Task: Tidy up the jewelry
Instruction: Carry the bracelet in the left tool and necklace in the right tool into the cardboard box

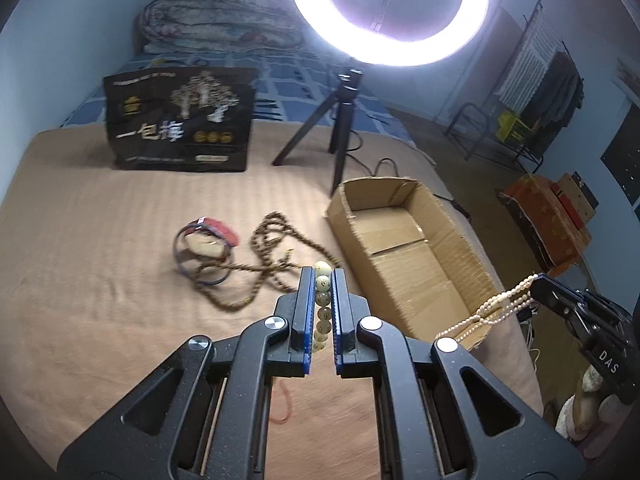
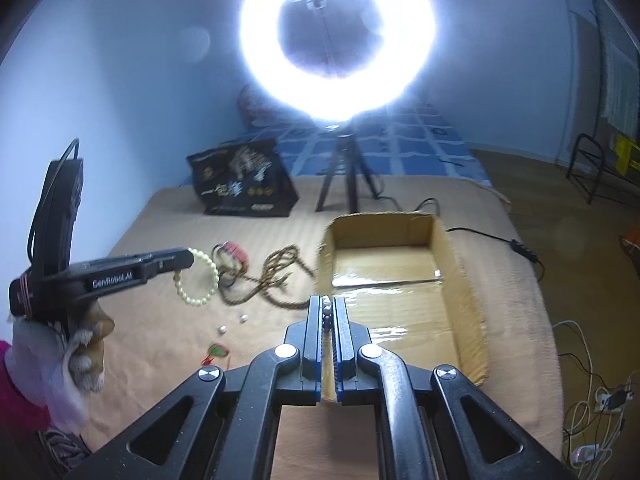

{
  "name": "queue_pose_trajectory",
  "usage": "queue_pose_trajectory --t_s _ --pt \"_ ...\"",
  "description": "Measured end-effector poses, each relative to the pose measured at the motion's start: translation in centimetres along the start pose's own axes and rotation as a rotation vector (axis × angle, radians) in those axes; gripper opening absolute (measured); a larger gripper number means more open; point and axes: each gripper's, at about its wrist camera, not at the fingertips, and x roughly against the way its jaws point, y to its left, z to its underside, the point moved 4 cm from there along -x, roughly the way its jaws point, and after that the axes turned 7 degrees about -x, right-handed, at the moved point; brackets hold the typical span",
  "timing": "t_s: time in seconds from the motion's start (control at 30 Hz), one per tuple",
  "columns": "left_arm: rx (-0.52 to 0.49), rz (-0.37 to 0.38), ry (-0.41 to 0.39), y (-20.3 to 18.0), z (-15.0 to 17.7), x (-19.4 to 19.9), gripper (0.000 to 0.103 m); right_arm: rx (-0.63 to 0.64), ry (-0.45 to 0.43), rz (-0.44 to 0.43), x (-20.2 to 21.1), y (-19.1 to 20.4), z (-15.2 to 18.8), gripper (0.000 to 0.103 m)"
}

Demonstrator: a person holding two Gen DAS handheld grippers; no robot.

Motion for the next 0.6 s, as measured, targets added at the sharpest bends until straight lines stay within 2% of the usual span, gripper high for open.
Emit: queue_pose_trajectory --t_s 0.3,0.6 --pt "-0.055 0.044 0.002 -4.4 -2.3 -2.9 0.005 -0.05 -0.003 0.046 -0.4 -3.3 -1.0 0.001" --pt "-0.069 0.054 0.019 -6.8 -3.8 -6.6 0.005 -0.085 0.033 0.085 -1.9 -6.1 -0.8 0.001"
